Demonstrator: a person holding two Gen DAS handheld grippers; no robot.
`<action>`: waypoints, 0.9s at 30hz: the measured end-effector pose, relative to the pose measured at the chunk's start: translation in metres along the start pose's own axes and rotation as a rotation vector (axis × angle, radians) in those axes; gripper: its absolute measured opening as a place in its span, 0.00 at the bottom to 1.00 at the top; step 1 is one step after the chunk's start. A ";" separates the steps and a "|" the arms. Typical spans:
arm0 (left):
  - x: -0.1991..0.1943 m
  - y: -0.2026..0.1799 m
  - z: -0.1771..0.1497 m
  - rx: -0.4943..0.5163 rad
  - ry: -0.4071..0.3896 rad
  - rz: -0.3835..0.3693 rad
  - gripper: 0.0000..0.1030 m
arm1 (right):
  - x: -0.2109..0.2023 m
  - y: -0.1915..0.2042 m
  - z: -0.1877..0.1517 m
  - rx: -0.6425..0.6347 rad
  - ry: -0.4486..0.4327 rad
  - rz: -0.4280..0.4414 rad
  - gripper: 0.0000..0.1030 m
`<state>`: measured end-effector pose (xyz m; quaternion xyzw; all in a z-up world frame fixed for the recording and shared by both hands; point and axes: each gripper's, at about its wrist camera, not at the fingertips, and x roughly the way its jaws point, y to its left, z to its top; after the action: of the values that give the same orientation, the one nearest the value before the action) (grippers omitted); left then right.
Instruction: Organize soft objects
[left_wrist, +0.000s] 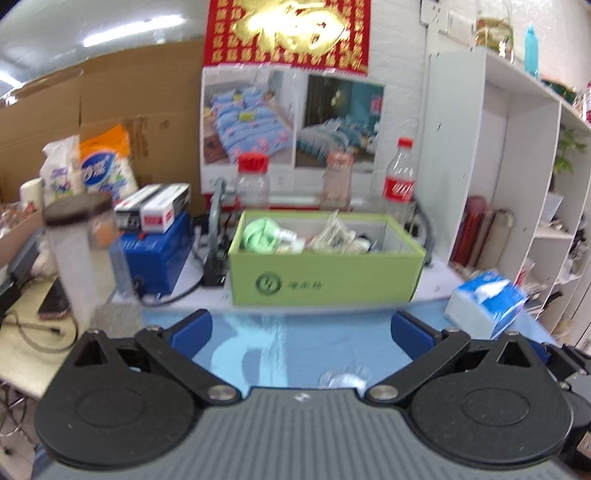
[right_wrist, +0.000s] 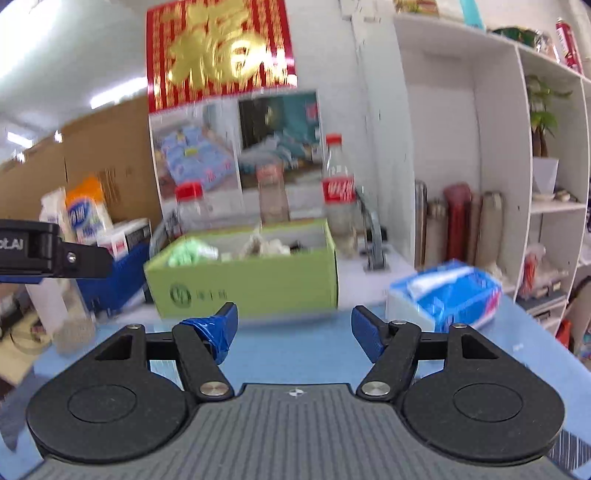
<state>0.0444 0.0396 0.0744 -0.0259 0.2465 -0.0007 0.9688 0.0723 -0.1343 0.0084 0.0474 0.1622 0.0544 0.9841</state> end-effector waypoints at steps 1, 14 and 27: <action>0.002 0.000 -0.007 0.000 0.017 0.013 1.00 | 0.004 0.000 -0.005 0.003 0.027 -0.016 0.53; 0.022 0.007 -0.064 -0.015 0.125 0.051 1.00 | -0.001 -0.011 -0.049 0.068 0.118 -0.068 0.53; 0.012 0.004 -0.075 0.005 0.109 0.028 1.00 | -0.006 -0.006 -0.060 0.045 0.132 -0.074 0.53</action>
<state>0.0191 0.0394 0.0029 -0.0200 0.2994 0.0107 0.9538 0.0480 -0.1365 -0.0466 0.0599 0.2296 0.0172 0.9713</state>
